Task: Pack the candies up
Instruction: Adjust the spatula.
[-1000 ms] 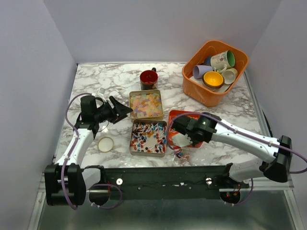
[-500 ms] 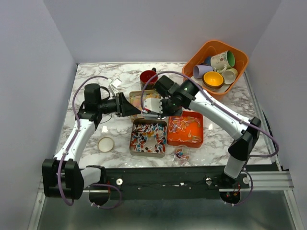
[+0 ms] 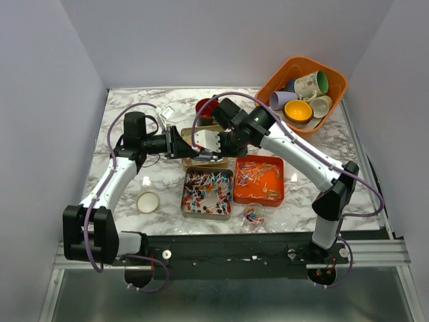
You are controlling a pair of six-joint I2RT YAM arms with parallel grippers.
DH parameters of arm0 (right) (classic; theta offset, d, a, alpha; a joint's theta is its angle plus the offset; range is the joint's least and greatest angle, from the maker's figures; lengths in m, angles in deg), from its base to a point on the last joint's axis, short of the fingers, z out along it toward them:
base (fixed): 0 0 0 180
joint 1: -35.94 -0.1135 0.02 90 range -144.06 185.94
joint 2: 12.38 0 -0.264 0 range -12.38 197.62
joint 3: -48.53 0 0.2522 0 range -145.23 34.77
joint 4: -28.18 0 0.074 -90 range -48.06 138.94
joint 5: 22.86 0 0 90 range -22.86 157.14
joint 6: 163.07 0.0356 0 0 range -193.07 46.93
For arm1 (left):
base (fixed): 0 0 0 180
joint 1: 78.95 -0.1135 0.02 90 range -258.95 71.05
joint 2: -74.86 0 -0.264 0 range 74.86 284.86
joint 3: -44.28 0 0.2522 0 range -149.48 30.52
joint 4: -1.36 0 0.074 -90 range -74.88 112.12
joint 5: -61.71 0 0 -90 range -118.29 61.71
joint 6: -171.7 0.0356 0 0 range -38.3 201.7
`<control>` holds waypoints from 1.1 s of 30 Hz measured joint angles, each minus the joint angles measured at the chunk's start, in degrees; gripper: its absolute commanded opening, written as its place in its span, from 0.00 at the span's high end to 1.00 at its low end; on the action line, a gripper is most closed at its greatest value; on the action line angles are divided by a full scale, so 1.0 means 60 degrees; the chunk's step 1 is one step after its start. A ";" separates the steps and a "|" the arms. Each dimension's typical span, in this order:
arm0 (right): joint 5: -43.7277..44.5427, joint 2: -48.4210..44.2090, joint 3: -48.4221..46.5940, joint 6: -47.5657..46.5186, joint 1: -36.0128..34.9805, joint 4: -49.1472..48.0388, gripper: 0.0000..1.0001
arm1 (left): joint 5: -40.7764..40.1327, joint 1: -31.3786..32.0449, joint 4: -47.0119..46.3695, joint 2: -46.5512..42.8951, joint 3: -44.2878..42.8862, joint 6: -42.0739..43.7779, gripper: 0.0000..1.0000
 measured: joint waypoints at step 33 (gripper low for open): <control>-0.4390 -0.6022 0.7012 -0.0124 0.1304 -0.5850 0.39 | 0.1293 0.0182 -0.2127 0.0025 0.1126 -0.1490 1.00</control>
